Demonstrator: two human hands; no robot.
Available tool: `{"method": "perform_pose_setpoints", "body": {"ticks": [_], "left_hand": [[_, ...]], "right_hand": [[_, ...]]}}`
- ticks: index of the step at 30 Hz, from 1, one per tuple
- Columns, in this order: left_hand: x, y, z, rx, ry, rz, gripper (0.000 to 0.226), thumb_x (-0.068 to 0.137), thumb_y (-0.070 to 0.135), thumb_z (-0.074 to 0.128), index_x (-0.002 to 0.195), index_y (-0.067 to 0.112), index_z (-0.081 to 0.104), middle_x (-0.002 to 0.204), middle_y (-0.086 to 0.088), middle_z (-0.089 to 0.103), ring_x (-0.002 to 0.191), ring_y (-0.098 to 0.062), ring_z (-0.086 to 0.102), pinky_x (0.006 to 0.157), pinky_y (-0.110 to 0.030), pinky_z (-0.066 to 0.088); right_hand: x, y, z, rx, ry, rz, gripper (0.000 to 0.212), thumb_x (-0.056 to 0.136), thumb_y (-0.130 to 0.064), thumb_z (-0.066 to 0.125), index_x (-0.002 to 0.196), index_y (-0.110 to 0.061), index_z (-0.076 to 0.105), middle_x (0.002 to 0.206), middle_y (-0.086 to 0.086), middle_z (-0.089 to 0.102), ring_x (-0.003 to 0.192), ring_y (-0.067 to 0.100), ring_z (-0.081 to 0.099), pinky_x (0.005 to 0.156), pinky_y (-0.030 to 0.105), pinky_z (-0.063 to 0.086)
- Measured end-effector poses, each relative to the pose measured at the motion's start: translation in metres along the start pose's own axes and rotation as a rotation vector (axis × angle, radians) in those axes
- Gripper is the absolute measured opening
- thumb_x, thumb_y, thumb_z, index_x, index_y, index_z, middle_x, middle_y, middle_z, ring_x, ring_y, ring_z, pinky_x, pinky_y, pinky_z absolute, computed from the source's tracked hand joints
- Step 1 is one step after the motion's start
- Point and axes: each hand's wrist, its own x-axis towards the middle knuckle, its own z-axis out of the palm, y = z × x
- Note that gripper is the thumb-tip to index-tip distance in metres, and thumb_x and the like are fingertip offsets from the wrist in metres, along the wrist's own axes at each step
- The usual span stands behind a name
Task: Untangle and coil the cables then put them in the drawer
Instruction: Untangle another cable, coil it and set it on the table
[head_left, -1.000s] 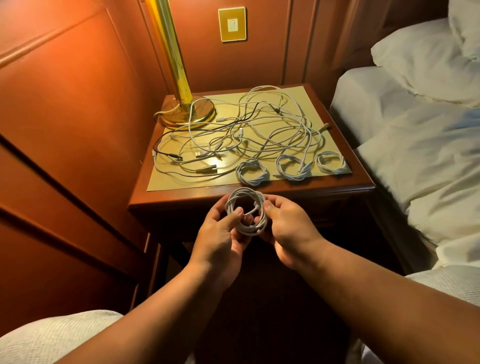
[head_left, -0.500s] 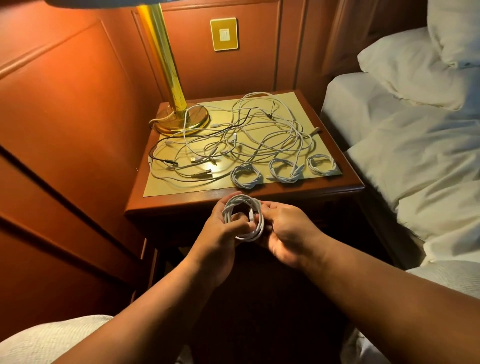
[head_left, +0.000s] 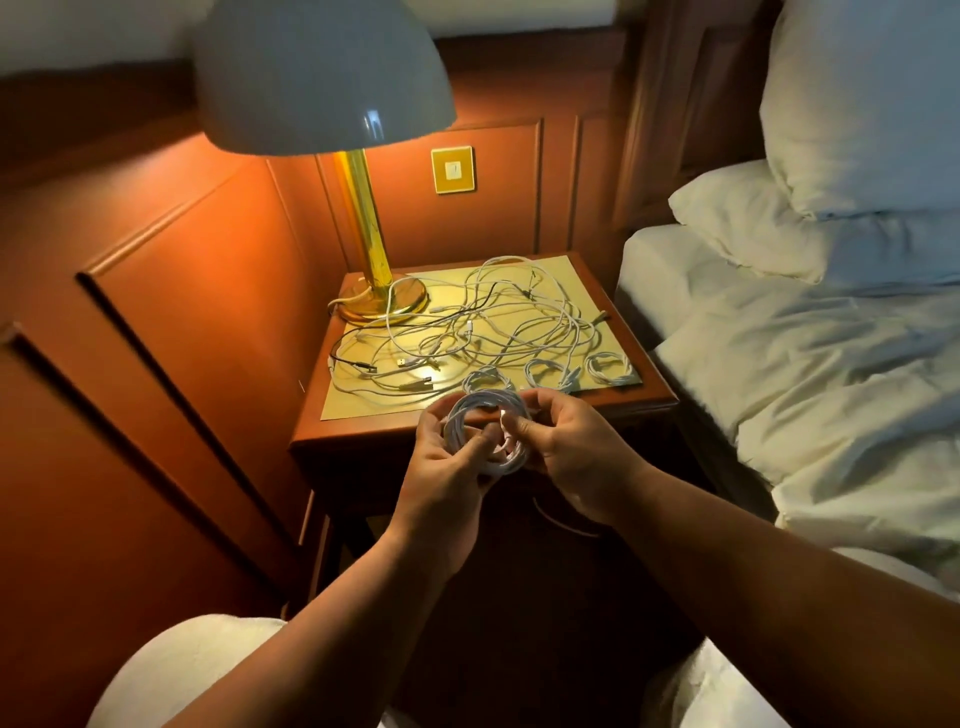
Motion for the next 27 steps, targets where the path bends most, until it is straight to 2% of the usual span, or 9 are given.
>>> {"method": "perform_pose_setpoints", "body": {"ticks": [5, 8, 12, 16, 19, 21, 23, 25, 27], "left_hand": [[-0.013, 0.018, 0.008, -0.128, -0.014, 0.044, 0.064, 0.075, -0.001, 0.066, 0.130, 0.024, 0.045, 0.111, -0.018, 0.066, 0.097, -0.032, 0.070, 0.074, -0.035, 0.056], [-0.016, 0.026, 0.011, -0.186, -0.103, 0.019, 0.068, 0.072, -0.010, 0.070, 0.128, 0.021, 0.047, 0.109, -0.018, 0.064, 0.091, -0.031, 0.070, 0.073, -0.037, 0.058], [-0.016, 0.036, 0.012, -0.068, -0.219, -0.007, 0.068, 0.068, -0.009, 0.064, 0.127, 0.020, 0.050, 0.110, -0.017, 0.060, 0.092, -0.028, 0.070, 0.084, -0.042, 0.056], [-0.021, 0.038, 0.017, 0.348, -0.218, 0.136, 0.066, 0.079, -0.004, 0.074, 0.132, 0.025, 0.048, 0.097, -0.010, 0.060, 0.089, -0.027, 0.065, 0.082, -0.039, 0.058], [-0.016, 0.026, 0.017, 0.860, -0.017, 0.477, 0.063, 0.081, 0.013, 0.079, 0.133, 0.021, 0.044, 0.091, -0.005, 0.056, 0.076, -0.018, 0.059, 0.064, -0.019, 0.053], [-0.009, 0.018, 0.011, 1.090, 0.011, 0.724, 0.066, 0.079, 0.023, 0.081, 0.134, 0.012, 0.046, 0.100, -0.006, 0.060, 0.080, -0.013, 0.058, 0.062, -0.011, 0.050], [-0.006, 0.013, 0.005, 1.203, 0.005, 0.799, 0.065, 0.082, 0.031, 0.078, 0.134, 0.008, 0.048, 0.119, -0.013, 0.059, 0.089, -0.003, 0.056, 0.067, -0.005, 0.047], [-0.004, 0.013, 0.002, 1.275, 0.030, 0.780, 0.066, 0.086, 0.048, 0.068, 0.138, 0.011, 0.047, 0.132, -0.015, 0.052, 0.096, -0.004, 0.056, 0.072, -0.007, 0.050], [-0.001, 0.014, -0.003, 1.416, 0.042, 0.790, 0.076, 0.084, 0.067, 0.056, 0.139, 0.016, 0.047, 0.138, -0.013, 0.046, 0.112, -0.019, 0.057, 0.081, -0.024, 0.057]], "right_hand": [[-0.019, -0.018, 0.009, 0.125, 0.008, -0.010, 0.016, 0.100, -0.016, 0.053, 0.113, -0.010, 0.058, 0.116, 0.021, 0.066, 0.103, 0.031, 0.069, 0.083, 0.036, 0.060], [-0.021, -0.029, 0.009, 0.258, 0.028, 0.046, 0.023, 0.100, -0.014, 0.052, 0.120, -0.003, 0.056, 0.112, 0.021, 0.066, 0.092, 0.027, 0.071, 0.073, 0.032, 0.060], [-0.021, -0.038, 0.003, 0.302, 0.050, 0.125, 0.025, 0.100, -0.012, 0.050, 0.122, 0.000, 0.055, 0.107, 0.021, 0.064, 0.090, 0.026, 0.067, 0.067, 0.031, 0.060], [-0.018, -0.043, 0.001, 0.348, 0.137, 0.242, 0.026, 0.099, -0.015, 0.052, 0.121, -0.003, 0.060, 0.114, 0.019, 0.061, 0.092, 0.026, 0.063, 0.068, 0.033, 0.058], [-0.020, -0.043, 0.001, 0.240, 0.172, 0.219, 0.033, 0.097, -0.015, 0.056, 0.126, 0.001, 0.058, 0.130, 0.024, 0.059, 0.112, 0.036, 0.061, 0.078, 0.032, 0.054], [-0.021, -0.042, 0.002, 0.235, 0.158, 0.169, 0.036, 0.098, -0.013, 0.054, 0.129, 0.005, 0.055, 0.132, 0.027, 0.055, 0.126, 0.041, 0.053, 0.079, 0.031, 0.053], [-0.022, -0.040, 0.004, 0.253, 0.147, 0.149, 0.037, 0.097, -0.010, 0.054, 0.130, 0.007, 0.053, 0.135, 0.029, 0.053, 0.128, 0.043, 0.049, 0.079, 0.032, 0.053], [-0.023, -0.042, 0.005, 0.164, 0.146, 0.142, 0.037, 0.097, -0.008, 0.055, 0.132, 0.005, 0.053, 0.137, 0.025, 0.054, 0.126, 0.041, 0.053, 0.074, 0.027, 0.053], [-0.021, -0.043, 0.004, 0.074, 0.193, 0.166, 0.041, 0.095, -0.006, 0.059, 0.136, -0.004, 0.053, 0.131, 0.011, 0.056, 0.115, 0.028, 0.059, 0.068, 0.018, 0.054]]}}
